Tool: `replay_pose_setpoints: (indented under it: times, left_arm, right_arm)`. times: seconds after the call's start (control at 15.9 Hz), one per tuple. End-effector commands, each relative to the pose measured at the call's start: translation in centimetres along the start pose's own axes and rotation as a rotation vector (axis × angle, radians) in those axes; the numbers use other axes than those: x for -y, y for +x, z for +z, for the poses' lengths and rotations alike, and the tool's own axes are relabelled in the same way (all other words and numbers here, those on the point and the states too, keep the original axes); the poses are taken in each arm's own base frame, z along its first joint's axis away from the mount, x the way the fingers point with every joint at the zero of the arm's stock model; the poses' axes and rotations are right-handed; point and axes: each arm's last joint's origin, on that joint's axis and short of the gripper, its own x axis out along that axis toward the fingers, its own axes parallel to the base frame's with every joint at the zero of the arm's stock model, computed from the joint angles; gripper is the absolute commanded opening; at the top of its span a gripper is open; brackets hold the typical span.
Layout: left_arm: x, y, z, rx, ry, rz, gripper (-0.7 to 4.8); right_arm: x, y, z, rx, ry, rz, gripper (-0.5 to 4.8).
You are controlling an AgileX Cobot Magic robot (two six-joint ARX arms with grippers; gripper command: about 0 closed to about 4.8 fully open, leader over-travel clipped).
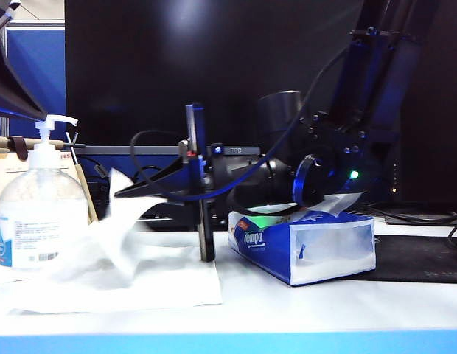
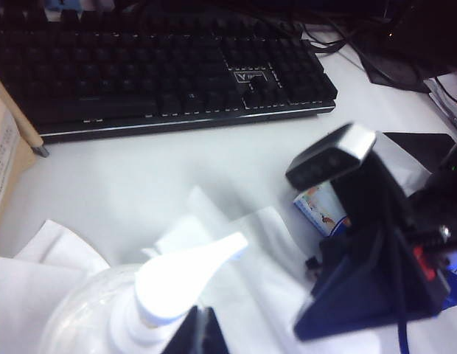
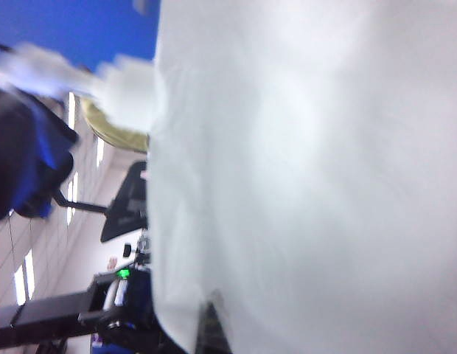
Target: Pull out a tissue from the tissue dispenser, then press the switch of the alcohol sanitizer bottle to drop some sanitizer on the paper tissue, and finally place the treated tissue on the table.
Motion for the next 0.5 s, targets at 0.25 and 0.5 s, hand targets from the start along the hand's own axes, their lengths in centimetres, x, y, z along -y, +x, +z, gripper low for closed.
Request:
replay_pose_setpoints:
  times: [0.25,0.5]
  left_arm:
    - [0.0,-0.1,0.2,0.011,0.013,0.002,-0.06]
    - [0.0,-0.1,0.2,0.011,0.013,0.001,-0.06]
  right_arm:
    - [-1.0,1.6,-0.4,-0.053,-0.007,0.034,-0.06]
    - [-4.0,3.2,2.4,-0.068,-0.088,0.101,-0.06]
